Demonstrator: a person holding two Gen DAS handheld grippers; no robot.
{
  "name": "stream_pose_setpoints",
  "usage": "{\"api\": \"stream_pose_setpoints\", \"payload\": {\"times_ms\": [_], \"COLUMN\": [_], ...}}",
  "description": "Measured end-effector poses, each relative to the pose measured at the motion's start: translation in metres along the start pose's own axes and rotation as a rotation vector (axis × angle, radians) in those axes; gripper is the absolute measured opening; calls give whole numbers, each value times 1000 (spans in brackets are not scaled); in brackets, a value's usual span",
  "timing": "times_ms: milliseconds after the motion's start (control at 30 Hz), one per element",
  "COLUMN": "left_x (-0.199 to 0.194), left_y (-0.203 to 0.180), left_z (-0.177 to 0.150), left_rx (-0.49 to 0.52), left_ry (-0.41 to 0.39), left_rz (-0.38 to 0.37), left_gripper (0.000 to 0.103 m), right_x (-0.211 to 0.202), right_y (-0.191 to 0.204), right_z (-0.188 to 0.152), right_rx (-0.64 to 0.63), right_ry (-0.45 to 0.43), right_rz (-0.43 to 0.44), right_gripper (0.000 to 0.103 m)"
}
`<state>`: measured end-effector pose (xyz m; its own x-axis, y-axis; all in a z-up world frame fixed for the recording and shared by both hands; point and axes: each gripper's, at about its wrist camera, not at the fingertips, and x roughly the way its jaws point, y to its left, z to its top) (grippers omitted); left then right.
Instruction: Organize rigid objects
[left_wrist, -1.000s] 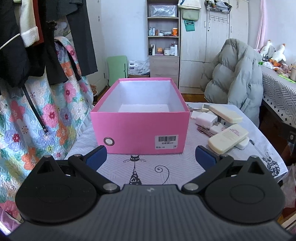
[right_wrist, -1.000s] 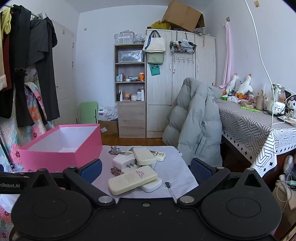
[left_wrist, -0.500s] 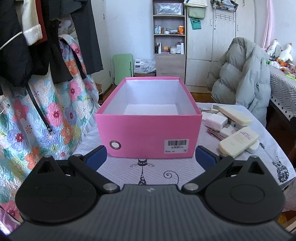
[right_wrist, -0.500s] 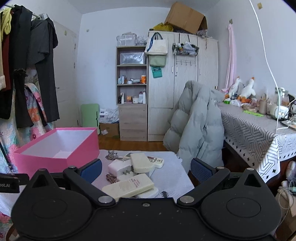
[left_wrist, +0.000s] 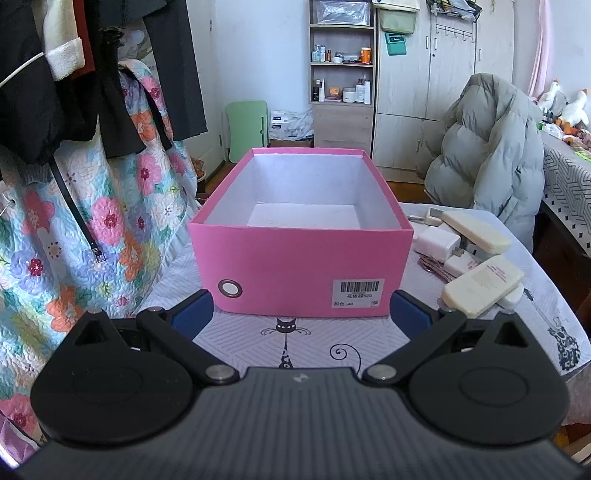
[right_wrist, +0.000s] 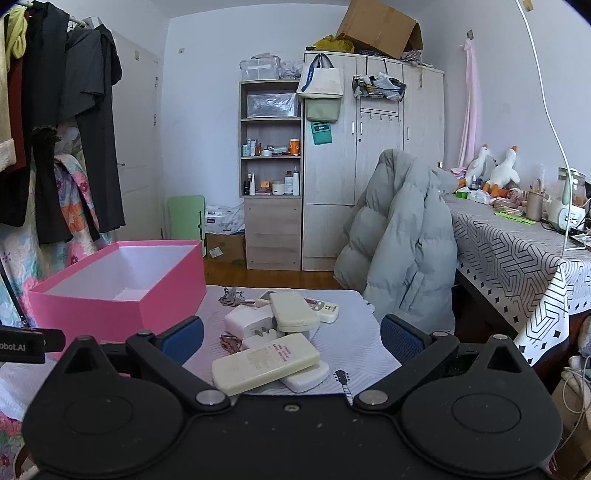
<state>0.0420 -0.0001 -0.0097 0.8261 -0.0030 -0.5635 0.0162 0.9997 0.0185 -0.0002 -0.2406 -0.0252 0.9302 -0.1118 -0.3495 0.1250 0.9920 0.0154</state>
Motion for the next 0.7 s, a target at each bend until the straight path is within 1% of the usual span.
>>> {"api": "stream_pose_setpoints", "payload": {"times_ms": [300,700], "left_x": [0,10], "left_y": [0,-2], "left_z": [0,7], "left_rx": [-3,15], "left_ry": [-1,44], "left_rz": [3,0], "left_gripper": [103,103], "right_x": [1,14], "right_y": [2,-2], "right_z": [0,-6], "right_rx": [-7,9], "right_ry": [4,51], "right_rz": [14,24], "right_gripper": [103,103]}}
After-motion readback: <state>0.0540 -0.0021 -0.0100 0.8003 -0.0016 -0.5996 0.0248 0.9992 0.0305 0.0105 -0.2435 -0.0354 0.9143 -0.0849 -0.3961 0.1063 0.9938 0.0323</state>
